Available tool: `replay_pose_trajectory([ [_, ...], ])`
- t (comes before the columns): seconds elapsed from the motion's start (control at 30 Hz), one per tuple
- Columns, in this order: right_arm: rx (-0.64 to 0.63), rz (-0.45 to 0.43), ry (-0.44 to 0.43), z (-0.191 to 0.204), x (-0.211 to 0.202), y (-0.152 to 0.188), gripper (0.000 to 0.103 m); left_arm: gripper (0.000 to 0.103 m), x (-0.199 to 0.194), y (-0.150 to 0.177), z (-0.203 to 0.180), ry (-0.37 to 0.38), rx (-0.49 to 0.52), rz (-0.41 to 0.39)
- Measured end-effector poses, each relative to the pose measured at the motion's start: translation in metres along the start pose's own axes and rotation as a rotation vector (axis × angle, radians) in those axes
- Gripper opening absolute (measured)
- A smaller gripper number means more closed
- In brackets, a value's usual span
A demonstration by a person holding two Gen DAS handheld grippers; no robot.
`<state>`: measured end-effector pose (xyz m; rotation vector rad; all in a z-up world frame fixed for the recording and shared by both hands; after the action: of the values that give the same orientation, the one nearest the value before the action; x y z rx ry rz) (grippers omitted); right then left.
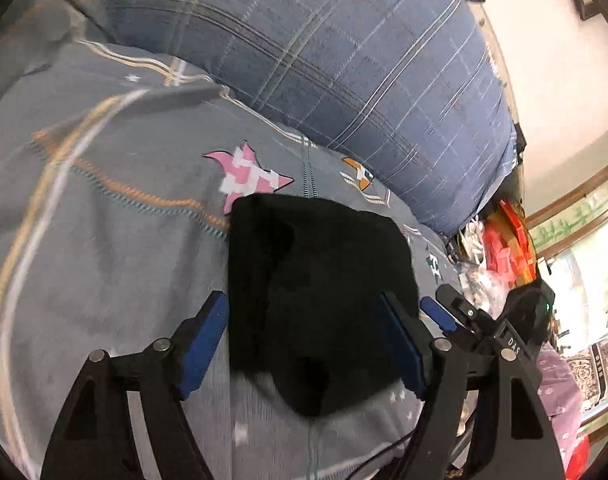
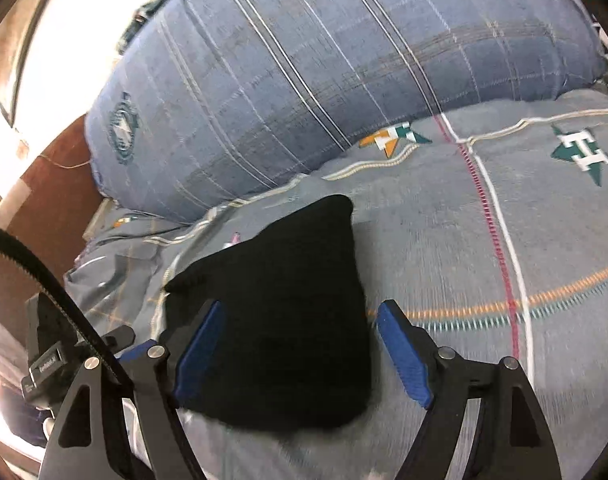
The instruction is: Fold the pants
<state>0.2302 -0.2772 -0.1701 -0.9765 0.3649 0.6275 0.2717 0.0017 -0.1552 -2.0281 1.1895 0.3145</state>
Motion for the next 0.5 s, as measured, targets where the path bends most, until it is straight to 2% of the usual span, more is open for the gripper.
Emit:
replay_pose_trajectory([
  [0.1,0.048,0.050,-0.024,-0.010,0.026,-0.002,0.084,0.079,0.025,-0.004,0.005,-0.047,0.025,0.036],
  [0.13,0.066,0.070,-0.035,-0.013,0.035,-0.002,0.084,0.081,0.036,-0.003,0.006,-0.025,0.027,0.061],
  [0.2,0.093,0.100,-0.072,-0.014,0.053,-0.002,0.084,0.095,0.045,-0.004,0.002,-0.002,0.045,0.056],
  [0.23,0.108,0.112,-0.092,-0.013,0.061,-0.002,0.084,0.099,0.048,-0.004,-0.004,0.006,0.049,0.061],
  [0.3,0.134,0.116,-0.113,-0.012,0.070,-0.003,0.086,0.099,0.053,-0.003,-0.011,-0.051,0.087,0.069],
  [0.33,0.139,0.116,-0.112,-0.011,0.071,-0.004,0.086,0.093,0.053,-0.002,-0.015,-0.080,0.110,0.071],
  [0.37,0.141,0.120,-0.110,-0.010,0.070,-0.004,0.083,0.073,0.051,-0.001,-0.018,-0.108,0.129,0.069],
  [0.4,0.141,0.120,-0.114,-0.007,0.066,-0.004,0.079,0.061,0.047,-0.001,-0.020,-0.119,0.139,0.066],
  [0.47,0.137,0.117,-0.147,0.003,0.053,-0.005,0.057,0.050,0.035,-0.001,-0.021,-0.090,0.108,0.060],
  [0.5,0.129,0.113,-0.156,0.008,0.044,-0.006,0.056,0.045,0.027,-0.001,-0.022,-0.068,0.081,0.053],
])
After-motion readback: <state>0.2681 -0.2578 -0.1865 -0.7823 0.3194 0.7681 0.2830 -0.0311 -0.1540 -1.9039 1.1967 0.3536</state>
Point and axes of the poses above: each gripper's, at about its wrist camera, not at the fingertips, and x roughly the way its jaws point, z to its left, y to its underside, the point moved 6 cm from there along x, roughly the way its jaws point, and after that the axes turned 9 degrees about -z, right-handed, at the moved point
